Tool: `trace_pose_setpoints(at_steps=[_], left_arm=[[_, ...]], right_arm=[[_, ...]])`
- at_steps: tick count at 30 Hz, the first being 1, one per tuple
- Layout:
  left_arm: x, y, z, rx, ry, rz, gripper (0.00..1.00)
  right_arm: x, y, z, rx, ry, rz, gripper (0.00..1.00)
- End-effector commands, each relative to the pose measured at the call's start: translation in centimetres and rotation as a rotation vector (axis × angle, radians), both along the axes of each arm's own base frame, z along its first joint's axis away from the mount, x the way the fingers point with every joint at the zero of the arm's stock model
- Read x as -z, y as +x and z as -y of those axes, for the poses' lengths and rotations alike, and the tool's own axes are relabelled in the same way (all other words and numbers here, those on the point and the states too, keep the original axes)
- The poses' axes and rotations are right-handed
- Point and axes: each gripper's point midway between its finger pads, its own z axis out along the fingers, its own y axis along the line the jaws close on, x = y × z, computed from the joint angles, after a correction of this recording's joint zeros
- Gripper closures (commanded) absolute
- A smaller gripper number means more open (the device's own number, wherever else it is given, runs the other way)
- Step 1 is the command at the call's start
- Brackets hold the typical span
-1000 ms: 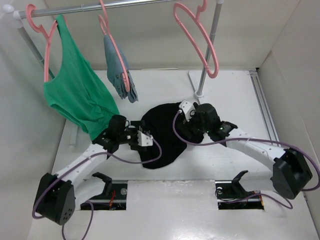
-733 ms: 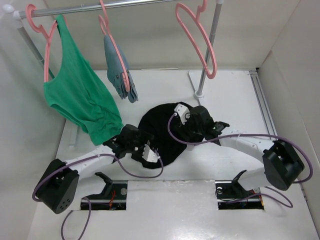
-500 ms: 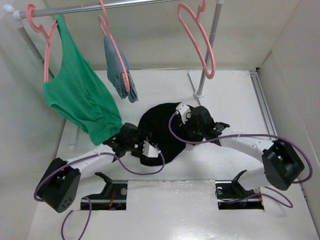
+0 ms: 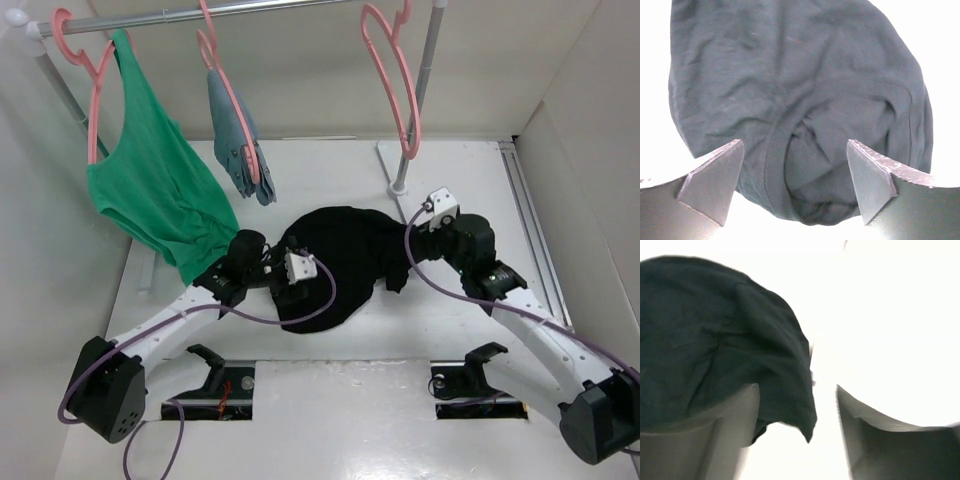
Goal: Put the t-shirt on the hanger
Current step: Grab a hanger with the right arm
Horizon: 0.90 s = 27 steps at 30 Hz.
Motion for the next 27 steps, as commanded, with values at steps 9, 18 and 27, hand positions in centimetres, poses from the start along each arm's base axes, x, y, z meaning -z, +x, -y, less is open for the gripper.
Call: trace_pose_setpoints(at_steps=[9,18,27], left_arm=[[-0.6,5.7,-2.5,-0.398,-0.03,-0.031,0.5],[2.8,5.5,-5.0,-0.425,0.128,-0.039,0.47],[5.7,3.9,-6.4,-0.363,0.24,-0.035,0.47]], right_arm=[[-6.7,-5.7,-9.1,-0.52,-0.195,0.119,0.0],[-20.1,-10.9,-14.9,-0.825,-0.029,0.306,0.0],[-34.5,-8.8,-17.5,-0.789,0.064,0.517,0.0]])
